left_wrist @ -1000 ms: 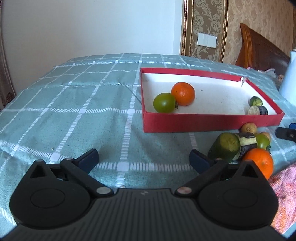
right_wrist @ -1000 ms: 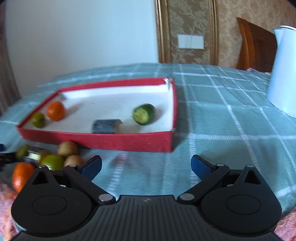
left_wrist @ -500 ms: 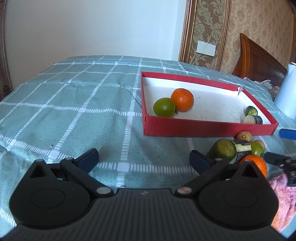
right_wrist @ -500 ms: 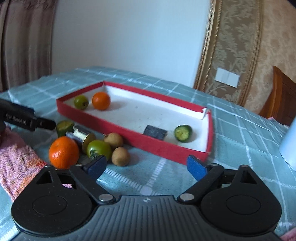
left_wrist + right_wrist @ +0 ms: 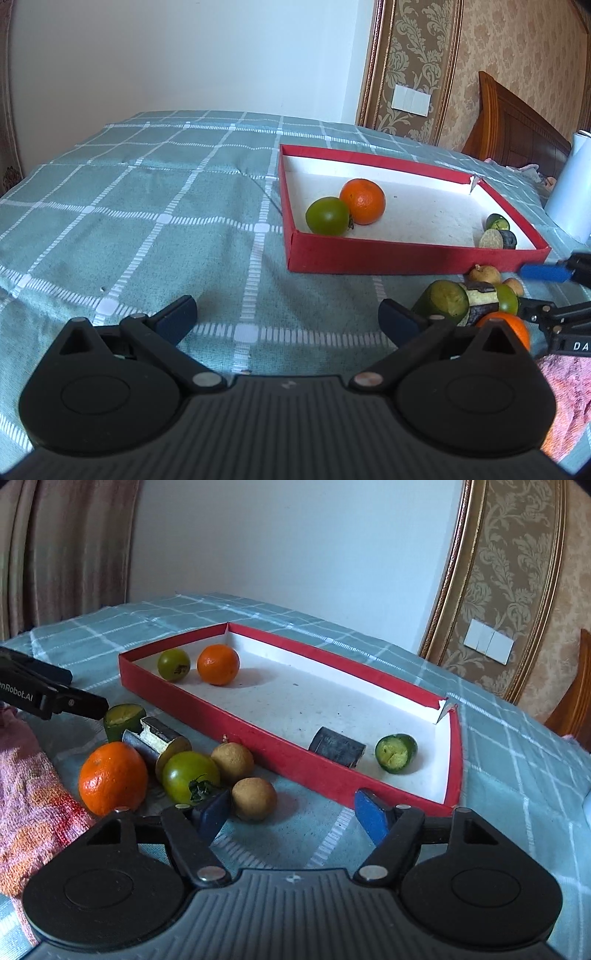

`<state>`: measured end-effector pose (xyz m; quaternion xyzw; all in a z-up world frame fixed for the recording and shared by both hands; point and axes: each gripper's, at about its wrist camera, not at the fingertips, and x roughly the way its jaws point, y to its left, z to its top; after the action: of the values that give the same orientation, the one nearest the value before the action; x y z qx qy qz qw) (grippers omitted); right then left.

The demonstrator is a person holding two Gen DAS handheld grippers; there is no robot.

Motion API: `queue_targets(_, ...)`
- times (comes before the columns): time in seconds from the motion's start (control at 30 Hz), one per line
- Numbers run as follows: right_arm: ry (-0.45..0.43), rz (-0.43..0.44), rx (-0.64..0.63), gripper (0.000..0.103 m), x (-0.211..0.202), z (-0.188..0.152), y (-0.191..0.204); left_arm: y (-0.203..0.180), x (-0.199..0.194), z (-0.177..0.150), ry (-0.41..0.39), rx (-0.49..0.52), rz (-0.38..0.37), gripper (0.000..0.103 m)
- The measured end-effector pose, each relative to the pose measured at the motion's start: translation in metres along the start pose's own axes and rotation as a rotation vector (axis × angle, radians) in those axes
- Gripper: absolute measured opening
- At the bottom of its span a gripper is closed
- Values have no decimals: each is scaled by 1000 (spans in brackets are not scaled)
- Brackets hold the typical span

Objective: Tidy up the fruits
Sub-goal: 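Withdraw the left tool while the right tool moves to and grasps the brown kiwi, then carry the kiwi over the tray with the right tool and release it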

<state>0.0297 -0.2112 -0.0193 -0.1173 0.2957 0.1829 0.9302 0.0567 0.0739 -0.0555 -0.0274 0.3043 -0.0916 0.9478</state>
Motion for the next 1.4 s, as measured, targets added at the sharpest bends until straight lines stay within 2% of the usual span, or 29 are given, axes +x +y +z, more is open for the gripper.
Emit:
queue_targets(0.03, 4, 31, 16, 47, -1, 0, -1, 0, 0, 0, 0, -1, 0, 103)
queue_targets(0.17, -3, 25, 10, 46, -2, -1, 3, 0, 0, 0, 0, 0, 0, 103)
queue_targets(0.23, 0, 43, 30, 35, -3, -1, 3, 0, 0, 0, 0, -1, 0, 103)
queue_targets(0.4, -3, 25, 10, 33, -4, -2, 11, 0, 0, 0, -2, -4, -3, 103)
queue_targets(0.5, -1, 29, 24, 27, -5, -1, 12, 1, -1, 0, -4, -8, -6, 103)
queue_targets(0.77, -2, 21, 69, 26, -7, -3, 11, 3, -2, 0, -8, -18, -13, 103)
queue_targets(0.93, -42, 0, 110, 26, -20, -7, 11, 3, -2, 0, -8, -19, -14, 103)
queue_targets(1.17, -83, -46, 180, 26, -32, -7, -6, 3, -2, 0, -9, -21, -15, 103)
queue_targets(1.4, -121, -100, 206, 26, -35, 7, -25, 4, -2, 0, -10, -23, -17, 103)
